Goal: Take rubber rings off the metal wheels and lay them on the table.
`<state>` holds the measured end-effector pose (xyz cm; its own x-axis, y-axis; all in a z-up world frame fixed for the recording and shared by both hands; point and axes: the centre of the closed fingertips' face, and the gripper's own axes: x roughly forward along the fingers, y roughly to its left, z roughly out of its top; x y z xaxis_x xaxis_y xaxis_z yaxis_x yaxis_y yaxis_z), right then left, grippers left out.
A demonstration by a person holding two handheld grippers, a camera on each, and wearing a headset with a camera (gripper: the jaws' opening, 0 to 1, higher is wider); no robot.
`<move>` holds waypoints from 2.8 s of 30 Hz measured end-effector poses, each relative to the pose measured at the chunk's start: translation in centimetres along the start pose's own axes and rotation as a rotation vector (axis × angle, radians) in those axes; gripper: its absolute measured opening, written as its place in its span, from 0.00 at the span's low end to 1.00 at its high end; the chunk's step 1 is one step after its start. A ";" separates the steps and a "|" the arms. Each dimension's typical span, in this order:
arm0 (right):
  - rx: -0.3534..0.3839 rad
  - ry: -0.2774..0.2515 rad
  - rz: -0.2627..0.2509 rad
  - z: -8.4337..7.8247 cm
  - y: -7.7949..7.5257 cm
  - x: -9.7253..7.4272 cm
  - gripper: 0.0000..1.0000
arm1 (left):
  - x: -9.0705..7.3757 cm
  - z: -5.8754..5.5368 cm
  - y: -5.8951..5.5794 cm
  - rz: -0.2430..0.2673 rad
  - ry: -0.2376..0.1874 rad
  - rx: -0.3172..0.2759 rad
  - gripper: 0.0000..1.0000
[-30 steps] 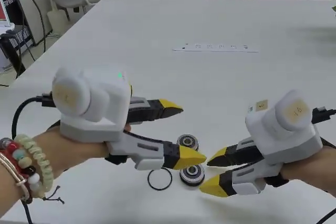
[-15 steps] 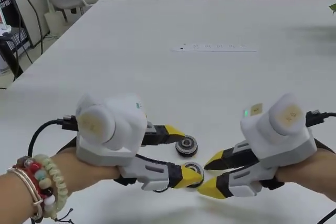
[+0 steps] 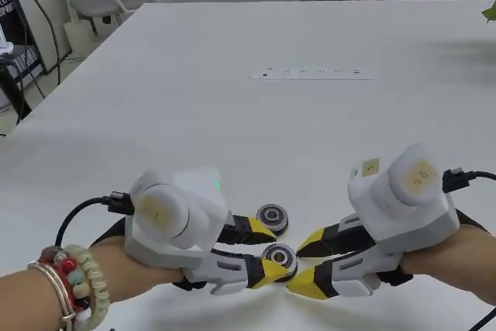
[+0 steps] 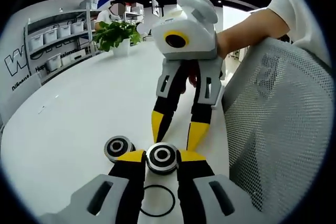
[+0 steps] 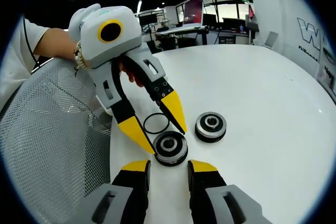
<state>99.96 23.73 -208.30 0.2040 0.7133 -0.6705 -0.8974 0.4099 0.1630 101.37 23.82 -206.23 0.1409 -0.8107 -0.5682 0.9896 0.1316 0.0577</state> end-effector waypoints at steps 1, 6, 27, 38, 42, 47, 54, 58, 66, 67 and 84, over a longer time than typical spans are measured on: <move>0.000 0.000 -0.001 0.0 0.0 0.0 0.26 | 0.1 0.0 -0.1 -0.001 -0.004 0.004 0.18; -0.004 0.000 -0.001 0.0 0.0 0.1 0.26 | 0.1 -0.1 -0.4 -0.012 -0.005 0.003 0.14; 0.001 -0.006 -0.012 0.0 -0.4 0.0 0.22 | 0.2 0.0 -0.4 -0.012 -0.028 -0.023 0.12; 0.000 -0.003 -0.014 0.0 -0.4 0.0 0.20 | 0.1 0.0 -0.3 -0.018 -0.034 -0.031 0.12; 0.001 -0.002 -0.013 0.0 -0.4 0.1 0.20 | -0.3 -0.1 -0.2 -0.012 -0.035 -0.024 0.08; 0.000 -0.001 -0.014 0.0 -0.4 0.1 0.20 | -0.3 0.1 -0.3 -0.011 -0.037 -0.013 0.09; 0.002 -0.005 -0.013 0.1 -0.3 0.2 0.18 | -0.4 0.0 -0.3 -0.010 -0.041 -0.015 0.09; -0.020 0.007 -0.015 0.0 -0.3 0.1 0.14 | -0.4 0.0 -0.3 -0.009 -0.042 -0.017 0.09; -0.050 0.023 -0.037 -0.3 -0.7 -0.1 0.00 | -0.3 -0.1 -0.3 -0.008 -0.045 -0.019 0.09; -0.052 0.024 -0.039 -0.3 -0.7 0.0 0.00 | -0.3 -0.1 -0.3 -0.008 -0.045 -0.018 0.09; 0.270 -0.028 -0.023 0.0 -1.6 -0.7 0.00 | 0.0 -0.2 -0.2 -0.007 -0.044 -0.015 0.08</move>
<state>101.27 22.54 -208.13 0.2373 0.7162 -0.6563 -0.7566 0.5600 0.3376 101.14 23.91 -206.36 0.1354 -0.8357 -0.5322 0.9901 0.1343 0.0409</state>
